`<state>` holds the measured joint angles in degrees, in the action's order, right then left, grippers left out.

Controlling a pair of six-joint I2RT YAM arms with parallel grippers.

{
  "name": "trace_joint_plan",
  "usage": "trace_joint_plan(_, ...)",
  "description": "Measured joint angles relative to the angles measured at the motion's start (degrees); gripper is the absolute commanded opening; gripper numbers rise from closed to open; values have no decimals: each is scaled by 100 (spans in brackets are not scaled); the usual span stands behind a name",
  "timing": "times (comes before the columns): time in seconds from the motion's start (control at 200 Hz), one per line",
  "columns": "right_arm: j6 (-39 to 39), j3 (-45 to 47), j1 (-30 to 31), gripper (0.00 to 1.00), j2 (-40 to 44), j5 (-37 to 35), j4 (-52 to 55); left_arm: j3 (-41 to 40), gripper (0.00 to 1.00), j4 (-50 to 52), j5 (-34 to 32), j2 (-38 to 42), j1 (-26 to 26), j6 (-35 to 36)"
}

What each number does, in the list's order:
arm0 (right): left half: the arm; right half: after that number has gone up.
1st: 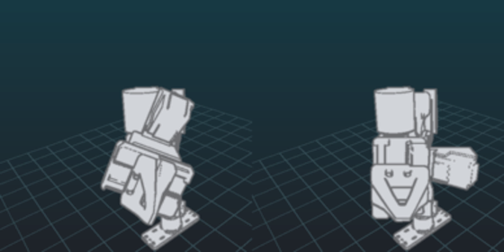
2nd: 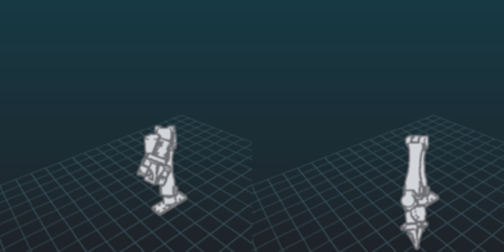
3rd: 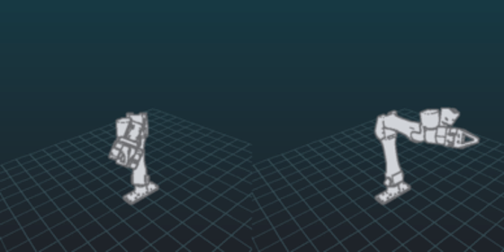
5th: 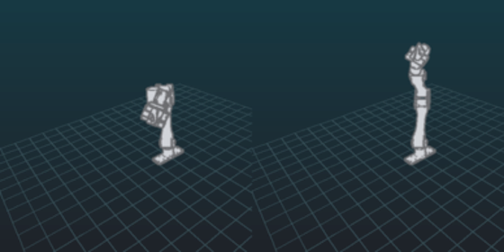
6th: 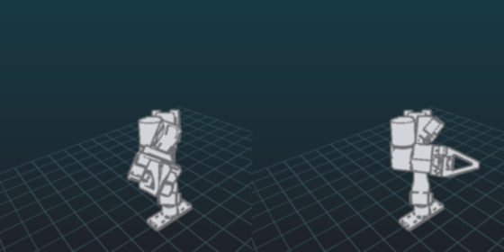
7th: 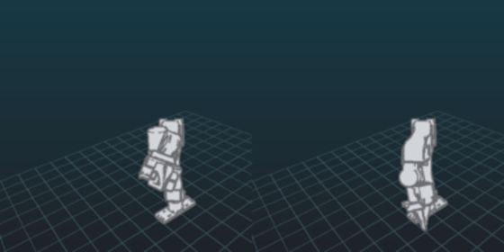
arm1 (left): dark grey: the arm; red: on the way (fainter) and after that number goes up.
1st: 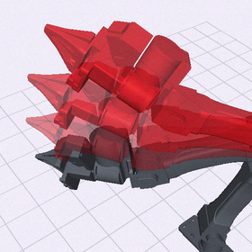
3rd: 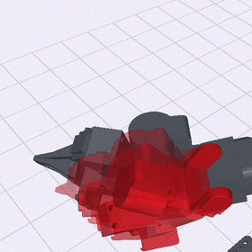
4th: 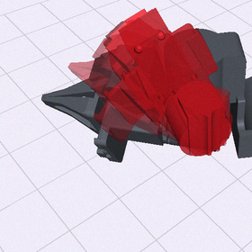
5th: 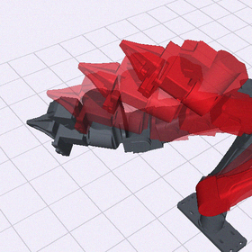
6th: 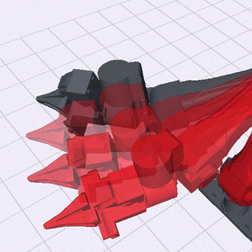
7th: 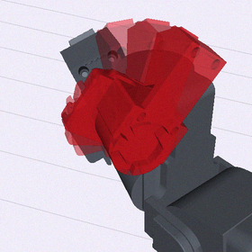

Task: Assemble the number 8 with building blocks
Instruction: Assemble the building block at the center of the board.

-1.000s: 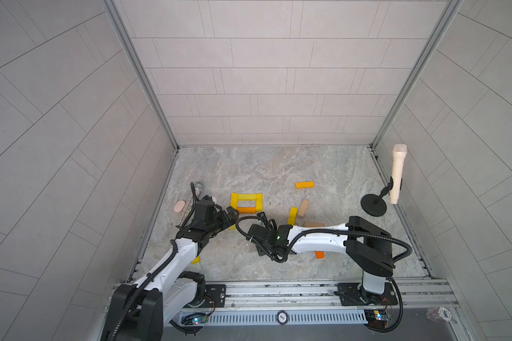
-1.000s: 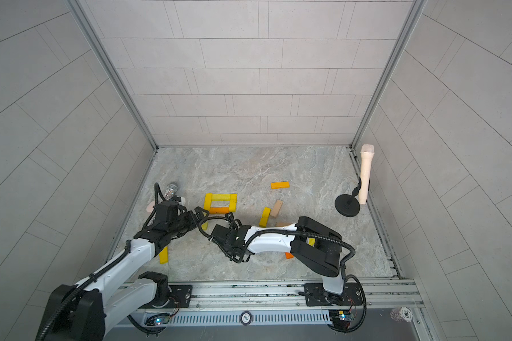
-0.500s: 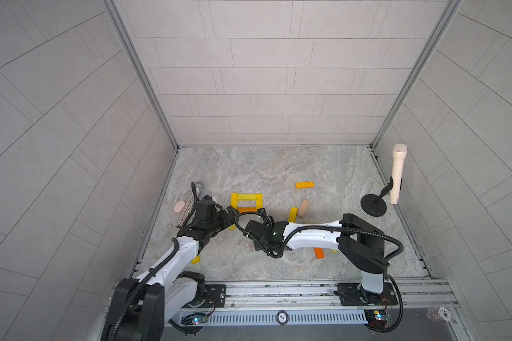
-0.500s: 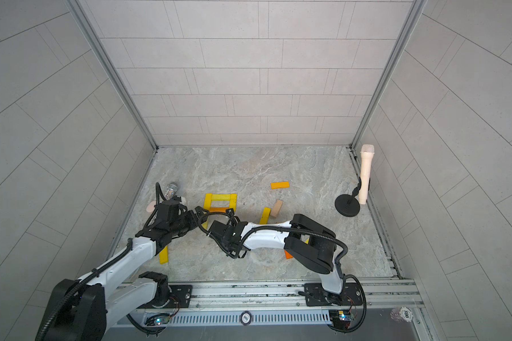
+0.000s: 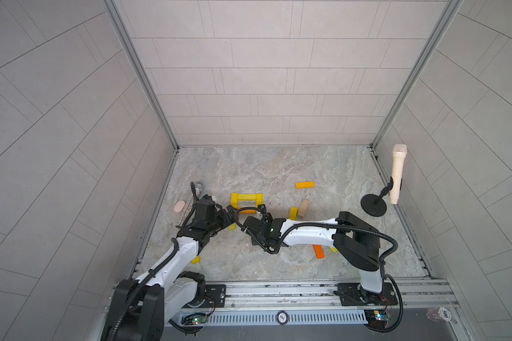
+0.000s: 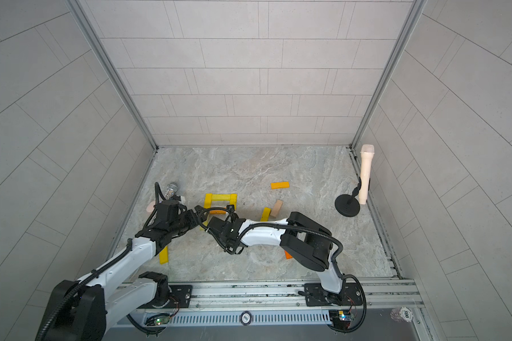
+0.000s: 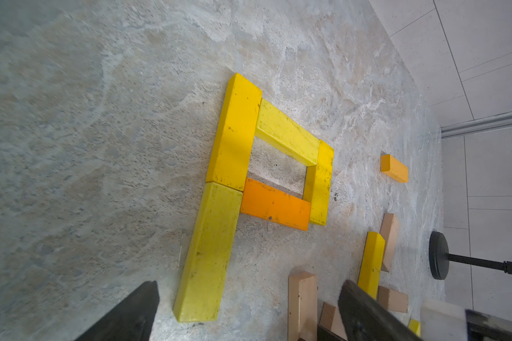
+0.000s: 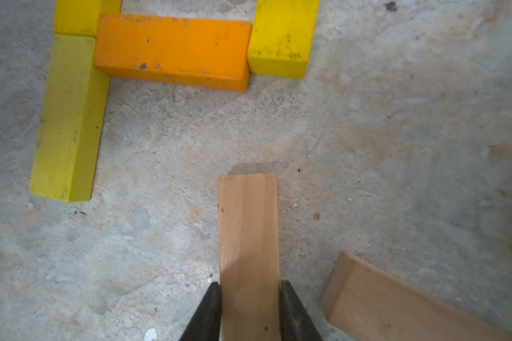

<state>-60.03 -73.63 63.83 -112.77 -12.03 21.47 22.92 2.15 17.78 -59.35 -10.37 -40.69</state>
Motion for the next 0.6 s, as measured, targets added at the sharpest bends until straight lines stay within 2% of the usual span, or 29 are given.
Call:
trace_joint_plan(0.365, 11, 0, -57, 44, 0, 46, -52, 0, 100, -22, 2, -13, 0, 0)
trace_joint_plan(0.6, 22, 0, -59, 43, 0, 114, -55, 0, 100, -24, 4, -13, 0, -2)
